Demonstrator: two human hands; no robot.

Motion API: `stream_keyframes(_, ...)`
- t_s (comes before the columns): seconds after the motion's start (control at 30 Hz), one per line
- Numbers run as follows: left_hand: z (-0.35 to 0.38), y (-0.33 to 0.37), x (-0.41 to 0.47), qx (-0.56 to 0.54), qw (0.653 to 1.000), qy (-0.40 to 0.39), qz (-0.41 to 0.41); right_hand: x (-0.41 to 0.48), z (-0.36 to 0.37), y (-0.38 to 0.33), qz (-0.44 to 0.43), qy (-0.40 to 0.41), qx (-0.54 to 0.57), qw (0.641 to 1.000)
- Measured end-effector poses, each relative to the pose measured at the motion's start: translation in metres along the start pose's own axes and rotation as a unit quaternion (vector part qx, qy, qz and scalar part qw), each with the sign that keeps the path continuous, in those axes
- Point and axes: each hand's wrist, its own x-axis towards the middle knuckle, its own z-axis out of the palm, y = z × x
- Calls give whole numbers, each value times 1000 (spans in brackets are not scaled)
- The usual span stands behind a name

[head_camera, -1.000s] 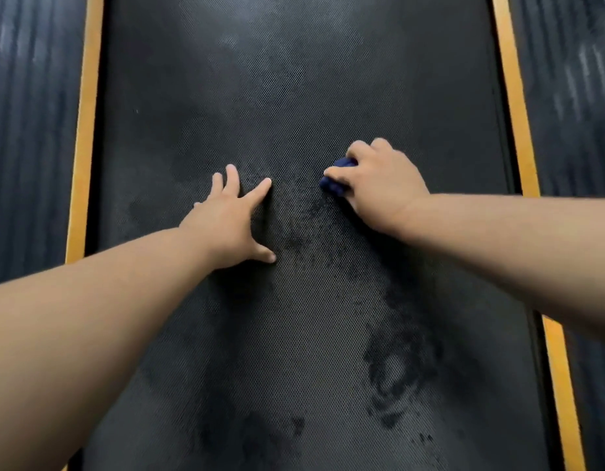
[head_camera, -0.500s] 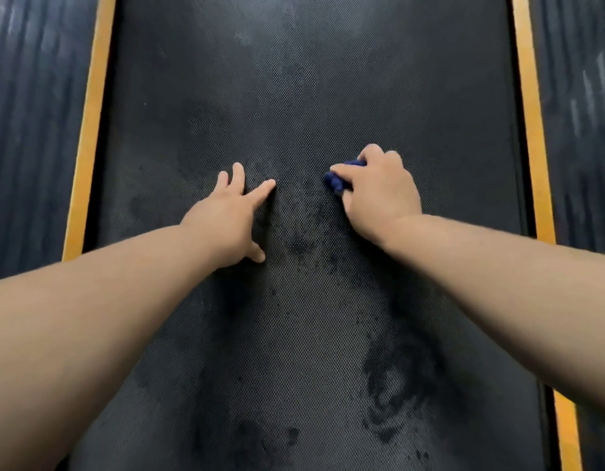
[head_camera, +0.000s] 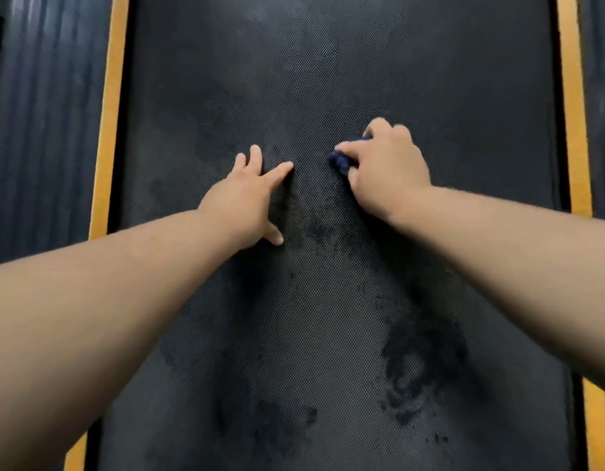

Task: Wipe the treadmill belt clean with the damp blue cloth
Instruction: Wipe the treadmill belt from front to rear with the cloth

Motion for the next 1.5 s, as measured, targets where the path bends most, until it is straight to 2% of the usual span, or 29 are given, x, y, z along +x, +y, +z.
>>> stream_keyframes(0.07,-1,1,-1,-1,1000,-4,-3,-23,1,-7,-4,-8,7,1000)
stream_keyframes(0.2,0,0,0,-6,1000,0,0,-99,6,-15,-96,-65,57,992)
stream_keyframes(0.27,2,-2,1,-10,1000,7,0,-91,7,-8,-126,-66,40,989)
stream_keyframes(0.4,2,-2,0,-8,1000,5,5,-6,0,-3,-64,20,-16,998)
stream_keyframes(0.47,2,-2,0,-9,1000,6,4,21,-4,-6,-13,0,-12,1000)
stream_keyframes(0.53,1,-3,-2,-25,1000,5,4,7,-6,-17,-12,-24,-13,1000)
stream_keyframes(0.67,8,-11,-15,31,998,45,-29,-87,3,-32,-112,-77,23,990)
stream_keyframes(0.77,11,-22,-20,9,1000,13,-15,-97,8,-22,-171,-82,32,981)
stream_keyframes(0.83,9,-29,-16,3,1000,-11,-2,-61,7,-19,-153,-52,16,987)
stream_keyframes(0.9,8,-28,-14,4,1000,-31,-3,-13,8,-17,-94,13,-7,995)
stream_keyframes(0.97,12,-26,-13,4,999,-36,-11,17,9,-22,-30,16,-16,999)
stream_keyframes(1.03,10,-24,-14,3,999,-34,-14,10,7,-34,-33,-7,-27,999)
stream_keyframes(1.2,9,-26,-17,0,1000,-3,-10,-82,14,-56,-178,-85,41,980)
stream_keyframes(1.27,12,-28,-17,-2,1000,17,-12,-72,16,-46,-215,-83,37,972)
stream_keyframes(1.3,12,-30,-15,-8,1000,25,-10,-55,14,-43,-199,-70,38,977)
stream_keyframes(1.4,13,-30,-17,-20,1000,20,-9,7,12,-33,-75,6,4,997)
stream_keyframes(1.43,13,-32,-16,-15,1000,16,-6,17,13,-32,-42,3,-5,999)
stream_keyframes(1.5,2,-41,-14,12,1000,8,8,9,14,-39,-54,1,-28,998)
